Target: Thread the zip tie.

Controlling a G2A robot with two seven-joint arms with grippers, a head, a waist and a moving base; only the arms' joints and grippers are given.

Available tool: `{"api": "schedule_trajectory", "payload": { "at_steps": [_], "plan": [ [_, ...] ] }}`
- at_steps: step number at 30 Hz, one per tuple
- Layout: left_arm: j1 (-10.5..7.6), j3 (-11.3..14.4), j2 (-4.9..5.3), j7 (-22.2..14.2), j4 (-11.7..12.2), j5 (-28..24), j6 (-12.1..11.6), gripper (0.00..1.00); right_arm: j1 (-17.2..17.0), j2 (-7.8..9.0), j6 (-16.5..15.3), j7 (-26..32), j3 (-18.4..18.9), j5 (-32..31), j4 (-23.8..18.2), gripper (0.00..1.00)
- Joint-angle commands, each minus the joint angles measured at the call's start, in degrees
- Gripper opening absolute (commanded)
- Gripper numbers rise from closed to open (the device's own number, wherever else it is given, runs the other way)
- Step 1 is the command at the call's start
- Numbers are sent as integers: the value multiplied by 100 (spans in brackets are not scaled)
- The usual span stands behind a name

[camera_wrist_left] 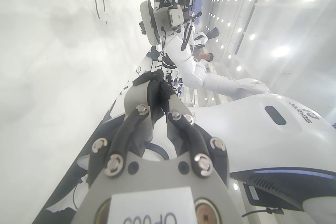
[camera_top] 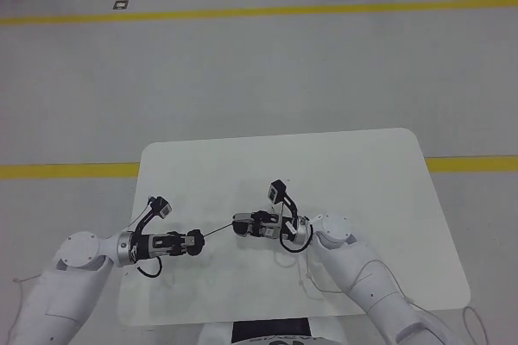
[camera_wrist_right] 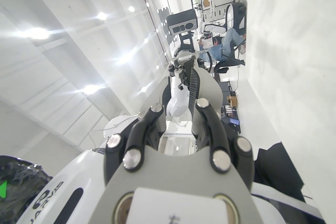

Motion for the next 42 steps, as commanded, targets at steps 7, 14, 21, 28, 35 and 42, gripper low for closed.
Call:
{"api": "schedule_trajectory", "payload": {
  "at_steps": [7,14,21,28,35,42],
  "plan": [
    [0,0,0,0,0,0,0,0,32,24,-64,-38,-55,50,66,13],
    [0,0,0,0,0,0,0,0,48,46,-137,-22,-104,92,63,11],
    [0,0,0,0,0,0,0,0,65,70,-214,52,-178,98,48,13],
    [0,0,0,0,0,0,0,0,89,86,-234,33,-238,131,71,7],
    [0,0,0,0,0,0,0,0,117,97,-270,13,-292,188,96,5],
    [0,0,0,0,0,0,0,0,152,110,-298,26,-341,233,128,11]
  ]
}}
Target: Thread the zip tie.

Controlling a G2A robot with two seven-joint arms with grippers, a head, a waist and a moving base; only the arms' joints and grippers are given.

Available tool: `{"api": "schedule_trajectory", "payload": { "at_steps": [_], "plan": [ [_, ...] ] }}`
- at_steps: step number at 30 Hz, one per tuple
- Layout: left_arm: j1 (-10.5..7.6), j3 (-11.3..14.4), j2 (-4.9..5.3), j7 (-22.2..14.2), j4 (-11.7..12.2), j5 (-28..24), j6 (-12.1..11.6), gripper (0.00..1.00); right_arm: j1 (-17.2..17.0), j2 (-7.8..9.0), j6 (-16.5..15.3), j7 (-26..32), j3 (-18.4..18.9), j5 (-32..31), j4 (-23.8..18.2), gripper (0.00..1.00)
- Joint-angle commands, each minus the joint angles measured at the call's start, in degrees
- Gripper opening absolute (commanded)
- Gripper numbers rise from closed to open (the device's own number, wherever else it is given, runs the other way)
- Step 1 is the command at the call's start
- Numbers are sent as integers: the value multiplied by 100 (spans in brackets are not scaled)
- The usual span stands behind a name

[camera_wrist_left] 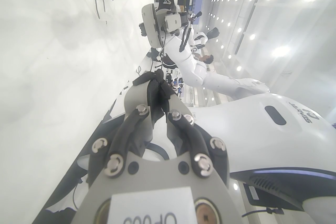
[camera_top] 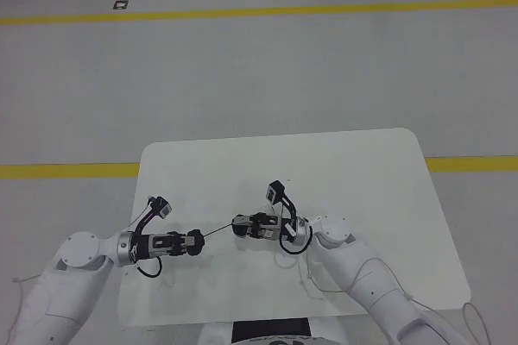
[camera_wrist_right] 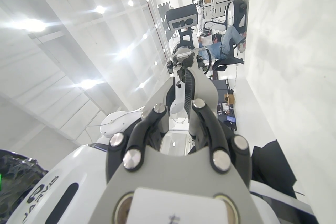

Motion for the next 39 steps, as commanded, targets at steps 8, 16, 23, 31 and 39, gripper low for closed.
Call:
{"api": "schedule_trajectory", "payload": {
  "at_steps": [8,16,23,31,39],
  "plan": [
    [0,0,0,0,0,0,0,0,34,16,-37,2,-52,54,47,0],
    [0,0,0,0,0,0,0,0,46,37,-65,-47,-83,55,64,0],
    [0,0,0,0,0,0,0,100,19,61,-107,-86,-63,127,43,0],
    [13,119,-1,221,-79,-53,68,100,-39,87,-151,-169,-38,230,-24,0],
    [-77,260,-15,420,-37,-40,146,100,-51,64,-158,-282,-118,353,-47,0]
  ]
}}
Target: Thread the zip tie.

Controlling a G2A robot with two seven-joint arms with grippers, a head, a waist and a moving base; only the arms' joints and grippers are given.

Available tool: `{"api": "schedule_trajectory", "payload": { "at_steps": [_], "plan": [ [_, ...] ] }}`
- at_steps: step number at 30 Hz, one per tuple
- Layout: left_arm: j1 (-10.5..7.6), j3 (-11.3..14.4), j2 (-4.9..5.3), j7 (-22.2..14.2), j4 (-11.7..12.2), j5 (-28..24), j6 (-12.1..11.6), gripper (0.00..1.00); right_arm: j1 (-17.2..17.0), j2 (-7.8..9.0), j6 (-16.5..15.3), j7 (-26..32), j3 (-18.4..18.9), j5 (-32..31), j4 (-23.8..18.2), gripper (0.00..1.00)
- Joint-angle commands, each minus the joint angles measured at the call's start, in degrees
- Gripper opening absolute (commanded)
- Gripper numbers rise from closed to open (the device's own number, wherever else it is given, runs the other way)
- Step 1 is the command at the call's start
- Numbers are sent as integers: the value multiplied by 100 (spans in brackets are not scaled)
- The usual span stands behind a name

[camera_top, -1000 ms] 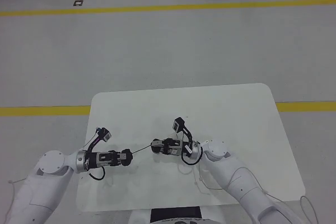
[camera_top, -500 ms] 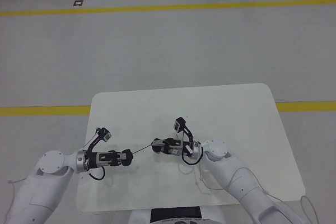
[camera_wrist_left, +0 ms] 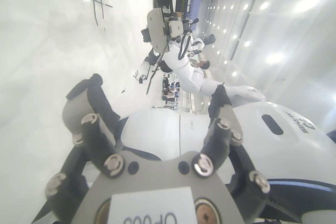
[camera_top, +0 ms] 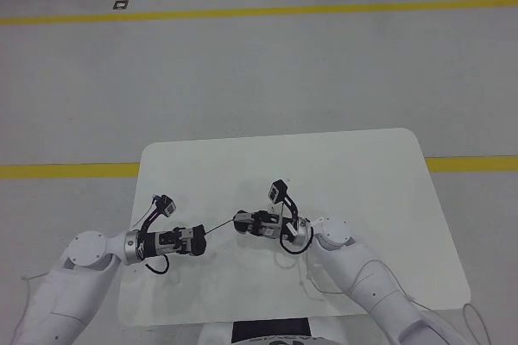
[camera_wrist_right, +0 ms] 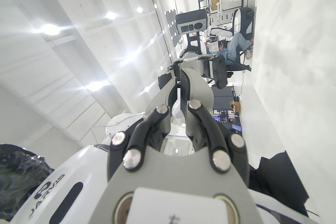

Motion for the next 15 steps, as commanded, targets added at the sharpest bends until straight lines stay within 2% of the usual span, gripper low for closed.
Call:
{"api": "schedule_trajectory", "payload": {
  "at_steps": [1,6,8,12,15],
  "plan": [
    [2,-4,0,-6,-1,-1,-2,100,0,1,0,2,2,-3,1,0],
    [7,29,-10,81,-13,-63,12,100,-9,0,5,-27,1,-2,-10,0],
    [7,85,-17,68,-5,-125,-91,100,-73,2,10,-142,-8,0,-122,0],
    [-28,265,-68,-214,136,-813,-148,100,-149,0,-40,-144,-11,175,-258,0],
    [-142,356,-97,-340,266,-914,-148,100,-146,-10,-47,-169,-57,210,-280,0]
  ]
}}
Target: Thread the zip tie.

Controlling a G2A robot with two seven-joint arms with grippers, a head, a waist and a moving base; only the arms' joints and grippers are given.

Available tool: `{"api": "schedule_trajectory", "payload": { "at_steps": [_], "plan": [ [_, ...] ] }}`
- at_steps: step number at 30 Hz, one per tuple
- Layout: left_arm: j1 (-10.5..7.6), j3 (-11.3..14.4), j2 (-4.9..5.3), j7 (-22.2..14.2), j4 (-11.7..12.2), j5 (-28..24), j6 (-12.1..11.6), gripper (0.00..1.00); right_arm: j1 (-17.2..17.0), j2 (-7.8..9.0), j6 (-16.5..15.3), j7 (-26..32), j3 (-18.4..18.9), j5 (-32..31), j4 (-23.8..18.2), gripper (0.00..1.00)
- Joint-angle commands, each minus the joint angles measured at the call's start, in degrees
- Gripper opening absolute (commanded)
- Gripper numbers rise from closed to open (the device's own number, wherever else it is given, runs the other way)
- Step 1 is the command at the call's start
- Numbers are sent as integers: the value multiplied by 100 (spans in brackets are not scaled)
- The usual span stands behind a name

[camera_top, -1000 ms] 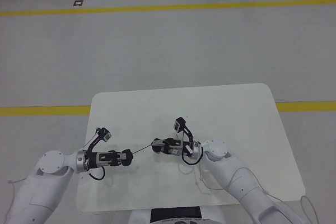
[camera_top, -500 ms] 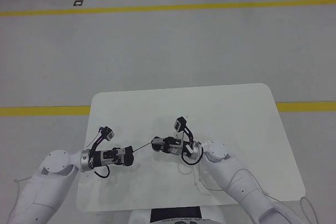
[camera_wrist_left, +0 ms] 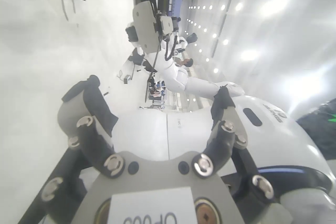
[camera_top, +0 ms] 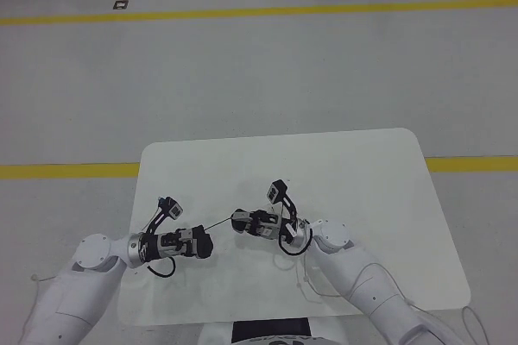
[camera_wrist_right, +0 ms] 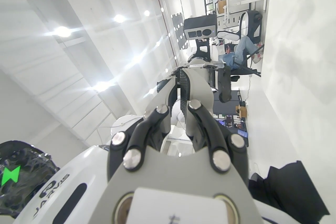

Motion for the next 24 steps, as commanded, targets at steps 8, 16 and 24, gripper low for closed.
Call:
{"api": "schedule_trajectory", "payload": {
  "at_steps": [8,16,24],
  "plan": [
    [-200,252,-107,-63,221,-181,1,100,16,-57,-10,-66,-172,203,24,0],
    [-255,288,-162,-102,306,-256,1,100,71,-80,-7,-85,-274,186,85,0],
    [-262,270,-185,-92,303,-254,1,100,94,-79,37,-67,-319,159,102,0]
  ]
}}
